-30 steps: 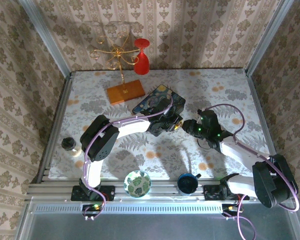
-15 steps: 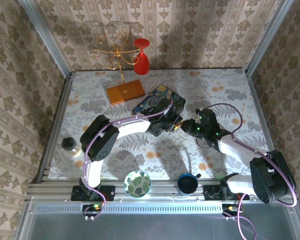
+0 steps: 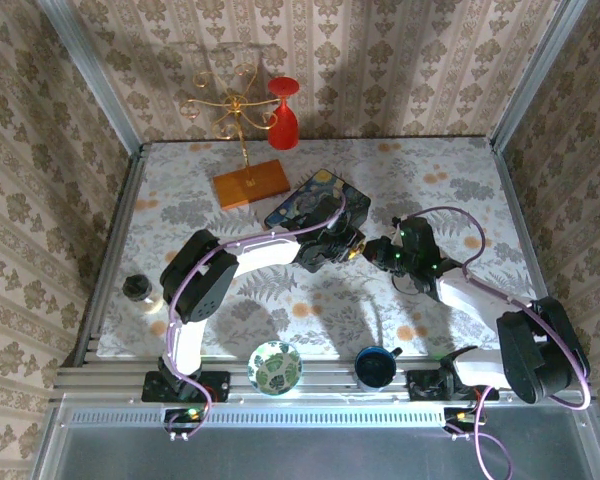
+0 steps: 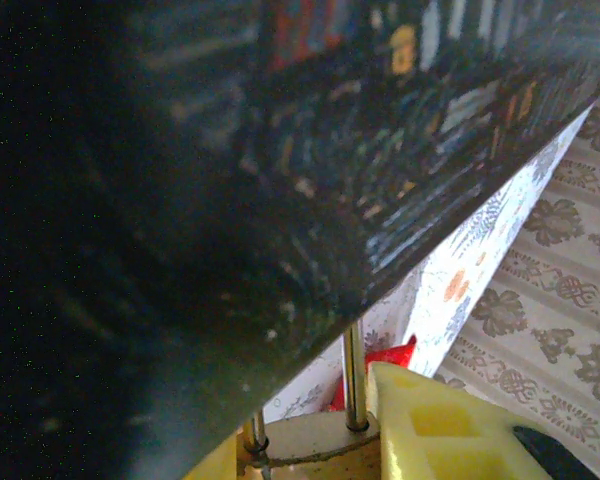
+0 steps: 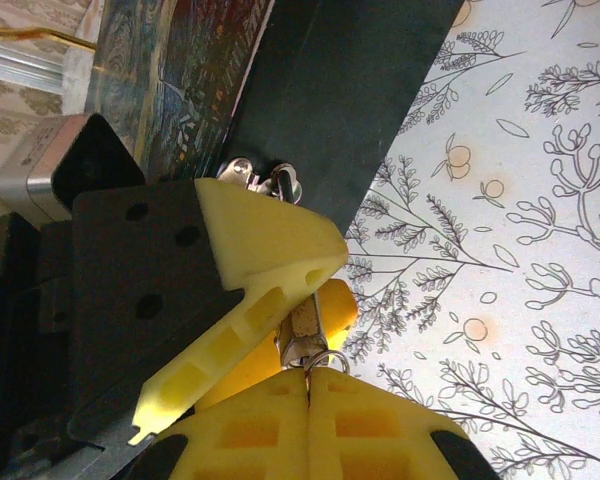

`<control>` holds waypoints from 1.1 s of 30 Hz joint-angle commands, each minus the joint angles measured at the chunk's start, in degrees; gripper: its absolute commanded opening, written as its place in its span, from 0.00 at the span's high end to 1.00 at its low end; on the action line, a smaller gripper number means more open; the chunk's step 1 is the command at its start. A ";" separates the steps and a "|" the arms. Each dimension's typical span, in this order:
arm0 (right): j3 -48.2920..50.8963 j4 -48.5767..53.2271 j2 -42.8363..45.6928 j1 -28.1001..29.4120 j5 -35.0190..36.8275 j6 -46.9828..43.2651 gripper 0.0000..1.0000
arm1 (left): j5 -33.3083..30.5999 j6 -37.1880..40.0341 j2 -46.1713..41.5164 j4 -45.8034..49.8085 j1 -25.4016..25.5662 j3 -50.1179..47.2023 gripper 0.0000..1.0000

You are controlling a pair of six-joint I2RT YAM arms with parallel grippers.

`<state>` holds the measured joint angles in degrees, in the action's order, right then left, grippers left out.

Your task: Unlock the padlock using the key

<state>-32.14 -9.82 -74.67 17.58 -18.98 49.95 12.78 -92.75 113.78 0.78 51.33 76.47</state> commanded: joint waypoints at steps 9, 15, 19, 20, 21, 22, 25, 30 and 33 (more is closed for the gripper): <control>2.94 -26.13 -16.94 -6.18 -19.89 22.06 1.00 | 4.80 -0.54 -1.27 -1.38 0.70 -1.13 1.00; 5.86 -46.89 -27.16 -7.45 -23.65 40.77 1.00 | 5.14 -0.24 -1.32 -1.69 0.68 -1.19 1.00; 7.21 -63.81 -36.12 -7.74 -25.01 53.22 1.00 | 5.41 -0.24 -1.45 -2.06 0.70 -1.29 1.00; 7.22 -65.68 -37.94 -7.74 -25.23 55.37 1.00 | 5.42 -0.39 -1.45 -2.18 0.70 -1.30 1.00; 7.01 -65.64 -38.87 -7.67 -25.66 56.18 1.00 | 5.44 -0.30 -1.45 -2.29 0.69 -1.24 1.00; 7.12 -65.49 -39.05 -7.72 -25.59 56.15 1.00 | 5.57 -0.38 -1.47 -2.40 0.64 -1.23 1.00; 7.11 -65.23 -37.76 -8.24 -25.58 56.18 1.00 | 5.77 -0.46 -1.41 -2.48 0.68 -1.30 1.00; 7.09 -65.56 -36.89 -8.71 -25.23 60.30 1.00 | 5.95 -0.37 -1.36 -2.82 0.78 -1.15 1.00; 7.14 -65.67 -36.72 -8.71 -25.41 62.97 1.00 | 6.18 -0.37 -1.33 -3.11 0.84 -1.14 1.00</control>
<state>-25.28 -77.69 -110.61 8.62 -47.33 108.47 7.27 -91.46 113.75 1.04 49.34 75.81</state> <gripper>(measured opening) 0.060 0.290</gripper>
